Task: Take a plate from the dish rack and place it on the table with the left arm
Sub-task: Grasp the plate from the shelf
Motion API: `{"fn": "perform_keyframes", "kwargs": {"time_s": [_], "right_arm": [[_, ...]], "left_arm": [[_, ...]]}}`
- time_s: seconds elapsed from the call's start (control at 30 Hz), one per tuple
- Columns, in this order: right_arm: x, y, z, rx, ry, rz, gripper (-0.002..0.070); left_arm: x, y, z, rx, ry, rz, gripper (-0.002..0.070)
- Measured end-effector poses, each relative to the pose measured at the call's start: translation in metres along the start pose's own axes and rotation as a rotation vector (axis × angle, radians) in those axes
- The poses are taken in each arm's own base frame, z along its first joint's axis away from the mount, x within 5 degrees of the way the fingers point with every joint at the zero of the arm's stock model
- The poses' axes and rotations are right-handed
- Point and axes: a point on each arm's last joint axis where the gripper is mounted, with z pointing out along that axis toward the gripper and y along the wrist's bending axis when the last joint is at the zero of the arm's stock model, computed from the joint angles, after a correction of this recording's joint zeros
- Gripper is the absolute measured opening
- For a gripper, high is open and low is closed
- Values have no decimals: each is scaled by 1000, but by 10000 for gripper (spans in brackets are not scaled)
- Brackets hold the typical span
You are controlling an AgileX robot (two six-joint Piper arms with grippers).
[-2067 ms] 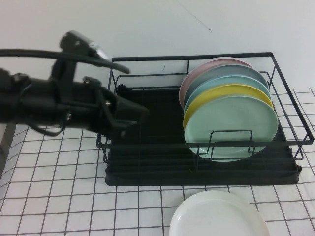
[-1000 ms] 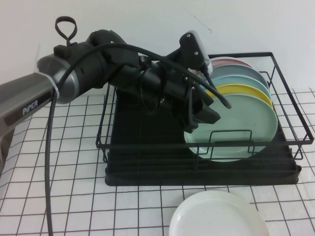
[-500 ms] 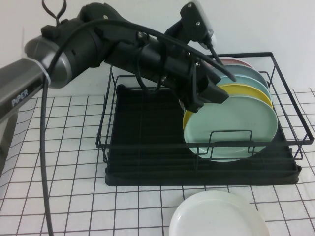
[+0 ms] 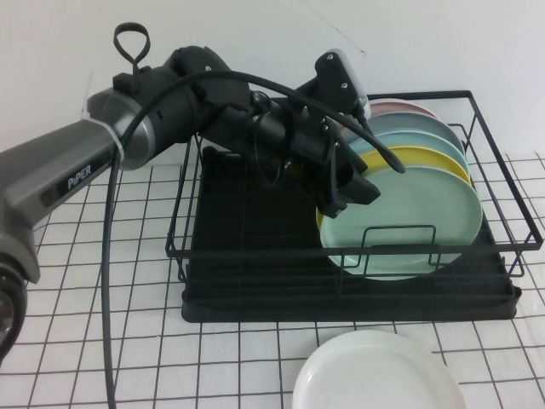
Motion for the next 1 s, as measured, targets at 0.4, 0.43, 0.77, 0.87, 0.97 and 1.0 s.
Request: {"fn": "perform_keyframes", "kwargs": {"time_s": [0.4,0.43,0.77,0.87,0.97,1.0], "right_arm": [[0,0,0,0,0,0,-1],[0,0,0,0,0,0,-1],[0,0,0,0,0,0,-1],[0,0,0,0,0,0,-1],[0,0,0,0,0,0,-1],[0,0,0,0,0,0,-1]], "left_arm": [[4,4,6,-17,-5,-2,342],[5,4,7,-16,-3,-3,341],[5,8,7,-49,-7,6,125],[4,7,6,-52,-8,8,125],[-5,4,-5,-71,-16,28,125],[-9,3,-10,-79,-20,31,125]]}}
